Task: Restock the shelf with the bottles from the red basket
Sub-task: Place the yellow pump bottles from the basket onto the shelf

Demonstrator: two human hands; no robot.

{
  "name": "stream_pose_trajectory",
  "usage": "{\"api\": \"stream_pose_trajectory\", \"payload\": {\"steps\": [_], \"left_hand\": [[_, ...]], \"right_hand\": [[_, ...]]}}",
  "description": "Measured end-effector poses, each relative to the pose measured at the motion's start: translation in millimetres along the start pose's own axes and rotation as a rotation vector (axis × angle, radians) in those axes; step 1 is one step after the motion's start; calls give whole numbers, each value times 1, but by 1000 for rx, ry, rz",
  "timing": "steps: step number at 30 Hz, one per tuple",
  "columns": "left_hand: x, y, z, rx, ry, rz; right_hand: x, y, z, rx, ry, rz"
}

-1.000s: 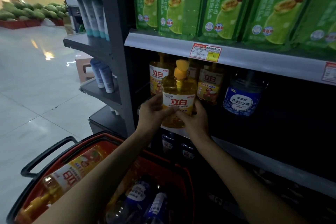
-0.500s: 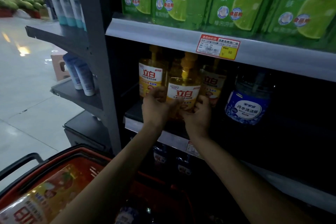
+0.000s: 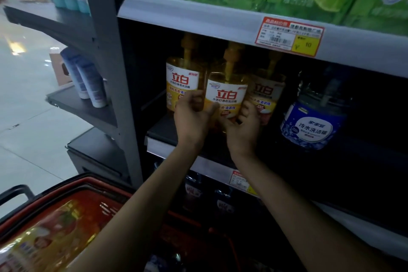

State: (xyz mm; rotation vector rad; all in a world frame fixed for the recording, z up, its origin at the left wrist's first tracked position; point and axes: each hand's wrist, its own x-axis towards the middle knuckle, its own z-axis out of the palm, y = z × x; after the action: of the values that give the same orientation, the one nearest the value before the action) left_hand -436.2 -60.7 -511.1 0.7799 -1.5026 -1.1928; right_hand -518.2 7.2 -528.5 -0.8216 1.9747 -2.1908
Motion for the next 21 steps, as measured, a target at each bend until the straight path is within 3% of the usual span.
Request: {"api": "stream_pose_trajectory", "payload": {"steps": [10, 15, 21], "left_hand": [[-4, -4, -16, 37, -140, -3], [-15, 8, -32, 120, -247, 35], [-37, 39, -49, 304, -295, 112]], "right_hand": [[-3, -5, -5, -140, -52, 26], [-9, -23, -17, -169, -88, 118], [-28, -47, -42, -212, -123, 74]]}}
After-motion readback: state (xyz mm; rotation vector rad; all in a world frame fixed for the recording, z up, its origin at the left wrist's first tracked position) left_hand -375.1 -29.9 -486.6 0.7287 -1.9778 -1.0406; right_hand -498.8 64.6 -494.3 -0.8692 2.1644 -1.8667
